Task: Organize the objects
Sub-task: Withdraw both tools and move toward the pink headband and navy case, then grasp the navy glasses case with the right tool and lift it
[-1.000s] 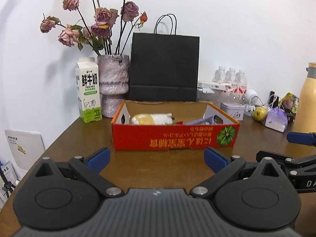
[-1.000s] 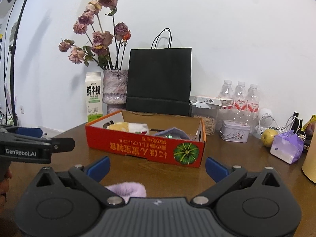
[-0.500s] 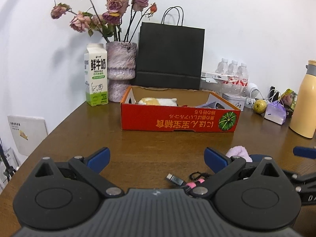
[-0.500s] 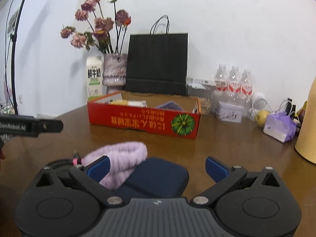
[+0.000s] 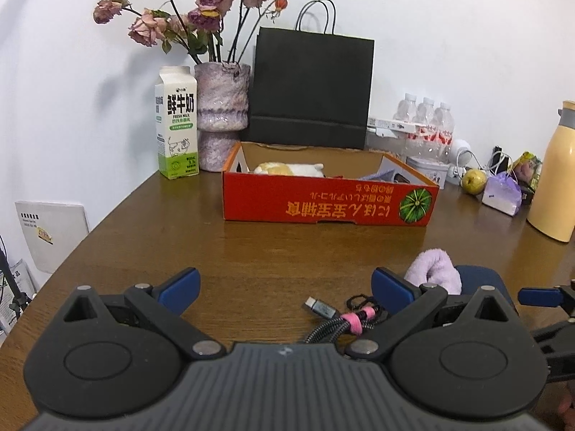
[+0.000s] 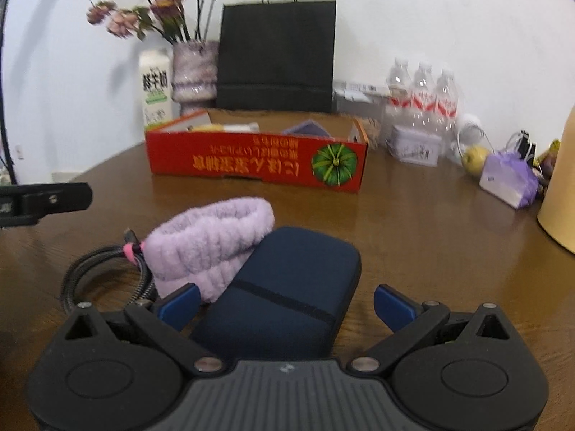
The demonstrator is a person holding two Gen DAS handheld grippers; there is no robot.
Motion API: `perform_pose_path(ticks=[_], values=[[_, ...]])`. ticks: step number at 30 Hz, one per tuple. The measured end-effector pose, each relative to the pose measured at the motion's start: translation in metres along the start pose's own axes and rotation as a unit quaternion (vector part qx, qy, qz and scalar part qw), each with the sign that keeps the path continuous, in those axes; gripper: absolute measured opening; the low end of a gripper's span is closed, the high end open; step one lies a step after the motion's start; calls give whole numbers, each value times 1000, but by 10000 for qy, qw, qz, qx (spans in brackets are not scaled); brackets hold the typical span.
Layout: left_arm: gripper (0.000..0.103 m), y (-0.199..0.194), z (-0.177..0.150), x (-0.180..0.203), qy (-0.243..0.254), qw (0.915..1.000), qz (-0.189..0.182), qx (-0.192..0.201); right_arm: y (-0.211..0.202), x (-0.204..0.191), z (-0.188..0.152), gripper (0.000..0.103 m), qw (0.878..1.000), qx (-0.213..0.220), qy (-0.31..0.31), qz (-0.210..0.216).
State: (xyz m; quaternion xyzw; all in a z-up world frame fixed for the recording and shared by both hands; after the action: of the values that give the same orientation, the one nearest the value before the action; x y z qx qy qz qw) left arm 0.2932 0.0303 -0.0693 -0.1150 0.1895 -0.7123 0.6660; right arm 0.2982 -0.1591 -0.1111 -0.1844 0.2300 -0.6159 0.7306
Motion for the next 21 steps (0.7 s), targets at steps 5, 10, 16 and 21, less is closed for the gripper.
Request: perform_pose_path(ticks=[5,10,16,21], values=[[103,0,-3,3,30,10000,-31,-33,14,-7,-8,101,9991,-362,-65,-208],[103,-2,-4,1,-22,10000,-62,-51,12,-2,-11,90,9985,-507,-40,218],[103,-1,-6,0,-69,9999,-80,-106,0,7,-14,80,9946,-487,-574,710],[103,0,-7,2,-29,9998,-125,-131,0,24,-10,81,9956,-462,-542,612]])
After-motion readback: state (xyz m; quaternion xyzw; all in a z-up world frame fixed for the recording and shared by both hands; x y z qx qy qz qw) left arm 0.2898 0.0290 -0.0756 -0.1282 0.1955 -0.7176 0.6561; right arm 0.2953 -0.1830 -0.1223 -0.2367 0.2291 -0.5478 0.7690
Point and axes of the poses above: each gripper's, at about its wrist camera, not at the fingertips, and y roughly the way its jaws point, x to its right, z to its top, the point moved 9 cm from there along y, roughly the way its jaws point, and after that the axes turned 9 degrees about y, right-handed, at the moved point
